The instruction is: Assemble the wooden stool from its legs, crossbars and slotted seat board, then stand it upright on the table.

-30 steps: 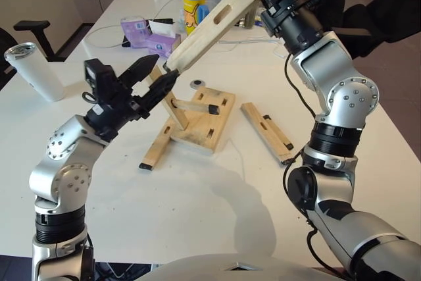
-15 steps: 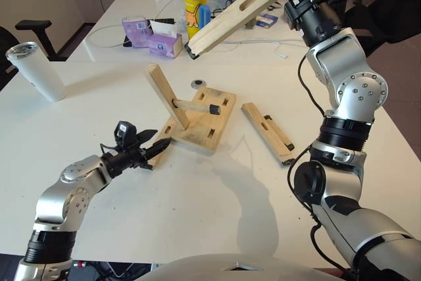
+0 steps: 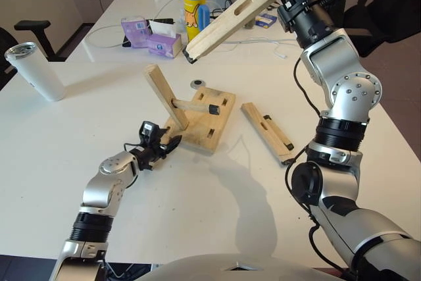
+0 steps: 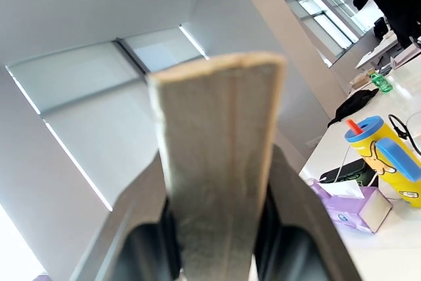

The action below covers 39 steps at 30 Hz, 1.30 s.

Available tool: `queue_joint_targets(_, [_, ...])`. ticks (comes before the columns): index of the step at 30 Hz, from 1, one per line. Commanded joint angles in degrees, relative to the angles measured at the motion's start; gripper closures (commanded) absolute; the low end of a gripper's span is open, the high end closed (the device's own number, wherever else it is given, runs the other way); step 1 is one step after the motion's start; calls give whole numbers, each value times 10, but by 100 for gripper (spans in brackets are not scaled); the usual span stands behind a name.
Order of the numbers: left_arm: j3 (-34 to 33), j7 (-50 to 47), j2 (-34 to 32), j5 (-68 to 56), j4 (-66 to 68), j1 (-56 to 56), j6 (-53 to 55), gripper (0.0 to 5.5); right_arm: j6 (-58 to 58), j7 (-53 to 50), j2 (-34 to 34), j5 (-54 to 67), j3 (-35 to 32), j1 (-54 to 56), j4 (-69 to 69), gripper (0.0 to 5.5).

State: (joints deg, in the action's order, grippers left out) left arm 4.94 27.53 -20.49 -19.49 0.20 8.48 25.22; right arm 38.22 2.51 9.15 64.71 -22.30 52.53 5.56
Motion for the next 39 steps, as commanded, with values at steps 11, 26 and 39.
queue_joint_targets(11, [-10,-28,38,28,-6,18,1,239,-20,-3,-13,-55,17,-4,-14,447])
queue_joint_targets(26, [13,-17,62,11,-24,4,86,239,-15,-2,-6,-69,18,-7,-14,447])
queue_joint_targets(39, [-3,-8,72,-31,-90,-13,125,239,16,32,132,-243,54,-86,-6,447])
